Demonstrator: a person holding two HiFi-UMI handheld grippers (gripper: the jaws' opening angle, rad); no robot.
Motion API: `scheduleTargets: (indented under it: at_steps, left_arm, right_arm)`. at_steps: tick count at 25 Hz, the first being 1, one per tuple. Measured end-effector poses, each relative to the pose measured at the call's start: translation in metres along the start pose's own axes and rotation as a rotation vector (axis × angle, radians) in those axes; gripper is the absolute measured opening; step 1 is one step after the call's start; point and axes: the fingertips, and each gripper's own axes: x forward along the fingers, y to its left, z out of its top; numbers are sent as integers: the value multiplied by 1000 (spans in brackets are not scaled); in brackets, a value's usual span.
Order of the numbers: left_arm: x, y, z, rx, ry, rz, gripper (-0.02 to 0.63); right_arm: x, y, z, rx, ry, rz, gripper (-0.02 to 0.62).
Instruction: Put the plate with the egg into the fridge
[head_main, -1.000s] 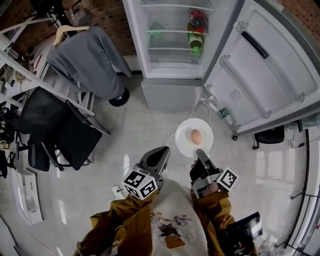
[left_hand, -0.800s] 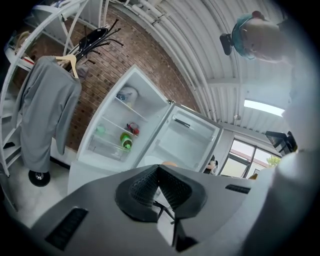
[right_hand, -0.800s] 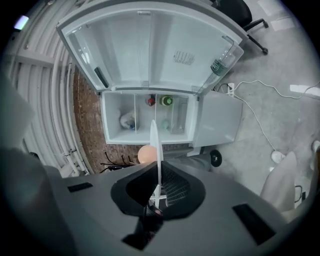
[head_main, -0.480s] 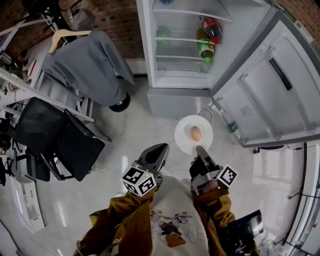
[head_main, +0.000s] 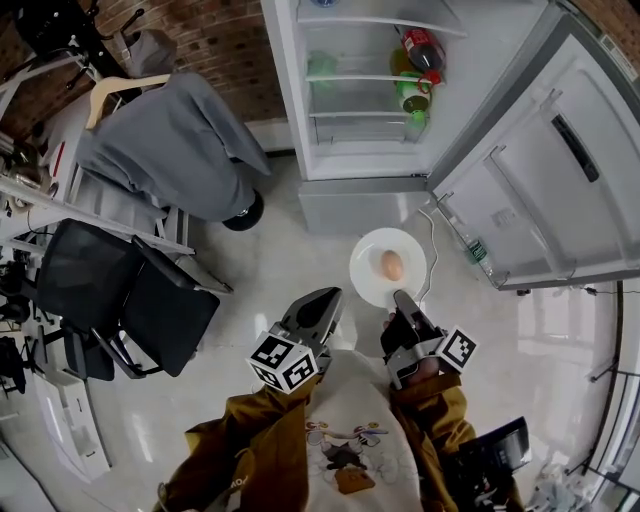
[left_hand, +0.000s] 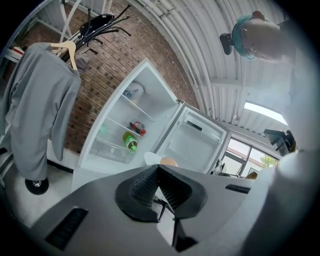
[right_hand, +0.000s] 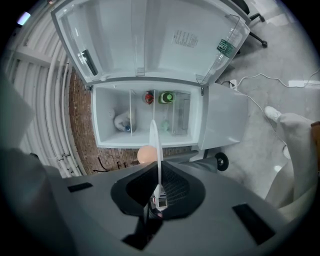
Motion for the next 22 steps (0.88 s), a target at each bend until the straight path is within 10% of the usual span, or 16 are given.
scheduleTargets:
  at_steps: [22]
  left_arm:
    - [113, 66, 81, 41, -23, 24, 6]
  right_arm:
    - [128, 38, 83, -14, 39, 53, 17]
